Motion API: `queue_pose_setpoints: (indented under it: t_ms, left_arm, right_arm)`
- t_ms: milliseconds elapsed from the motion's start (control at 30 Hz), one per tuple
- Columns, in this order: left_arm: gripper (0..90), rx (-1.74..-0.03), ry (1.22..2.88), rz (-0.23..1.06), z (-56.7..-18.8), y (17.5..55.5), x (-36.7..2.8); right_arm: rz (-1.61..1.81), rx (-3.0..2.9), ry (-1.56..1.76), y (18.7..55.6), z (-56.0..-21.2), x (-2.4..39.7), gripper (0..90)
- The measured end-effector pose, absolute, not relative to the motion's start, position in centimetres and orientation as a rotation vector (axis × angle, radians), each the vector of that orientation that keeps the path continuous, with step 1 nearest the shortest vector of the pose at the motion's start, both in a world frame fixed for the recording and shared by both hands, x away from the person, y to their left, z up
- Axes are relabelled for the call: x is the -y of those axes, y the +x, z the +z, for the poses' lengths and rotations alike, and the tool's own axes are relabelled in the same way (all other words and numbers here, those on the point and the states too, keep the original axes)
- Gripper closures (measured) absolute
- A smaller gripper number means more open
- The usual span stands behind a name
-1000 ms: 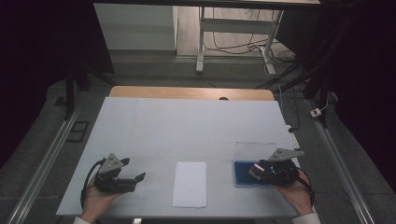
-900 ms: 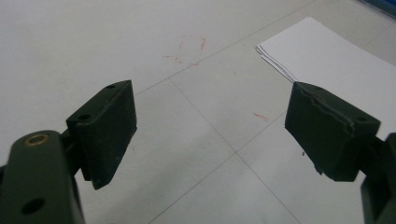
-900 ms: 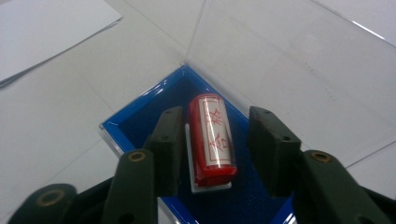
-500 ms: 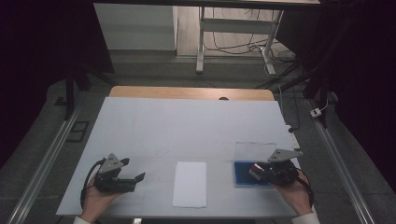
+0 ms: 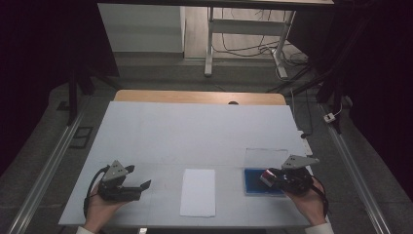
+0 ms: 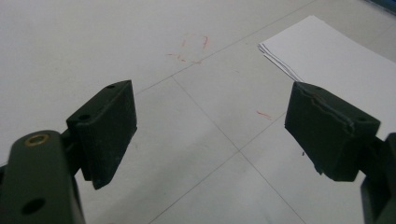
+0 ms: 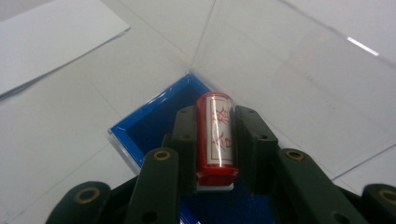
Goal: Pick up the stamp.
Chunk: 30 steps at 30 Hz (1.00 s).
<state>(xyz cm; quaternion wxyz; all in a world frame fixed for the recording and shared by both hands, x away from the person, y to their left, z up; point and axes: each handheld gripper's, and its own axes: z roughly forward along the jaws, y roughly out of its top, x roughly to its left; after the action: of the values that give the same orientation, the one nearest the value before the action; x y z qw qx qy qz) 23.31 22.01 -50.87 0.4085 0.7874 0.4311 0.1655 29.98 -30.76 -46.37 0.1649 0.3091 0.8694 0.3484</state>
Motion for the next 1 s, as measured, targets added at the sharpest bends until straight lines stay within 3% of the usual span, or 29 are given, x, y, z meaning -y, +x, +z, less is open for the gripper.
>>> queue_pose_setpoints:
  t_ms: [1000]
  left_arm:
    - [16.9, -1.087, 1.992, 0.42, -51.0, 23.3, -22.0]
  right_arm:
    - [1.155, -2.356, 0.86, 28.8, -43.4, 31.6, 70.5]
